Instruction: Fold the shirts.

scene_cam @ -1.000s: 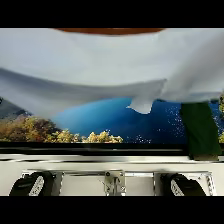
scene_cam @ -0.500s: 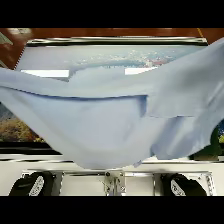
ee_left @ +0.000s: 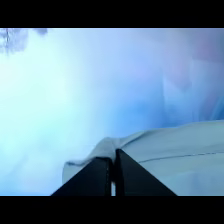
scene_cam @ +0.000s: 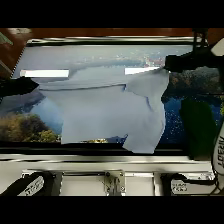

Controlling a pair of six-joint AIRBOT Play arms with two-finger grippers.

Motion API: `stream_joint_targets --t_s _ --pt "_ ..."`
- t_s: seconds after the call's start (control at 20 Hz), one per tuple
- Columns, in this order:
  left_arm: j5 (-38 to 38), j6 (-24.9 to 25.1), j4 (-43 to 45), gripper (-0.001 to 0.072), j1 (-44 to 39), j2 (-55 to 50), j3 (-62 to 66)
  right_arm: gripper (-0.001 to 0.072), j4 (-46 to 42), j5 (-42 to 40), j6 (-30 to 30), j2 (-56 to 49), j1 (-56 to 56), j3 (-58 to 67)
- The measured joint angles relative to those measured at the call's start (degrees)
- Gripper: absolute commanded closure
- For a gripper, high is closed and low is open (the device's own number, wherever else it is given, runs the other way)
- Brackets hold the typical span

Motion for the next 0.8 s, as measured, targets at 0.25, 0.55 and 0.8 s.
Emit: stream_joint_targets --t_s 0.25,0.55,0.8 --pt "11.63 2.19 -3.54 0.0671 -3.54 -13.11 -0.46 0.0645 8.7 -16.17 -0.39 -10.84 0.07 -0.55" --pt "15.69 2.71 -4.66 -0.0013 -7.5 -23.12 -0.52 0.0113 10.34 -17.2 -0.5 -18.34 1.01 -0.59" --pt "5.18 2.8 -2.73 0.0068 -3.15 -24.74 2.71 0.0113 2.21 -6.03 -2.19 -15.56 -0.81 1.11"
